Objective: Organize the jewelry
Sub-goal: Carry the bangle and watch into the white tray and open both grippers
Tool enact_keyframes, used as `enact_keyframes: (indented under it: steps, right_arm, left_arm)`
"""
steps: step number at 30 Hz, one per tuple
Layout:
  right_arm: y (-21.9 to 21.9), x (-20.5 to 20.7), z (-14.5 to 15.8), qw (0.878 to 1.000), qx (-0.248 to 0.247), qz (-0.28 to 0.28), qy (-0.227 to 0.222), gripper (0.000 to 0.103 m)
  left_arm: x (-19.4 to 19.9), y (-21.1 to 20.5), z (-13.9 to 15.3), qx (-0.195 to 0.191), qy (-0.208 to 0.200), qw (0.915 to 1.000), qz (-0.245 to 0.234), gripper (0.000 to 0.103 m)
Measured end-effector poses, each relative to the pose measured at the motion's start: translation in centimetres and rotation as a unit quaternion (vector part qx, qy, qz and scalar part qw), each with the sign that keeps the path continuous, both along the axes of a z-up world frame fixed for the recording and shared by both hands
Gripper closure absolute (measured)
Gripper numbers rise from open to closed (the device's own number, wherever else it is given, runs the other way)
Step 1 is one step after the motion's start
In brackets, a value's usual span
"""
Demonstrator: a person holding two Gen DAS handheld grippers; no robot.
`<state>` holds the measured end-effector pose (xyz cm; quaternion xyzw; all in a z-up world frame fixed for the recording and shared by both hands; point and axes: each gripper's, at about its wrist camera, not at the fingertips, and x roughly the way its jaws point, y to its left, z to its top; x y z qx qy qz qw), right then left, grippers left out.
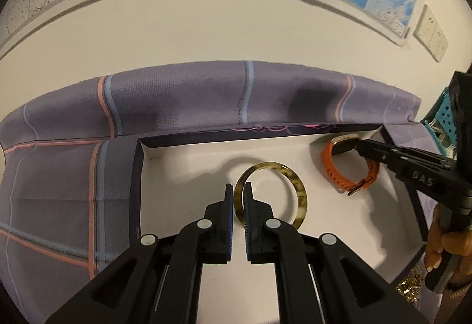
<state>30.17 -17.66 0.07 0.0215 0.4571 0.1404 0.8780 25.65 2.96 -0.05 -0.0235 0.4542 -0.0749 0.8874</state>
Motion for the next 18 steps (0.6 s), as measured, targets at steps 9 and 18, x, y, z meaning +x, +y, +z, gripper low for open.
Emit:
enact_keyframes:
  steps: [9, 18]
  right_arm:
    - [0.1, -0.3, 0.5, 1.0, 0.006, -0.015, -0.011, 0.068]
    - [-2.5, -9.7, 4.2, 0.995, 0.019, 0.058, -0.084, 0.054]
  left_arm:
    - [1.7, 0.3, -0.7, 0.012, 0.022, 0.9996, 0.014, 0.095]
    - [-4.2, 0.7, 3.2, 0.015, -0.065, 0.9978, 0.002, 0.057]
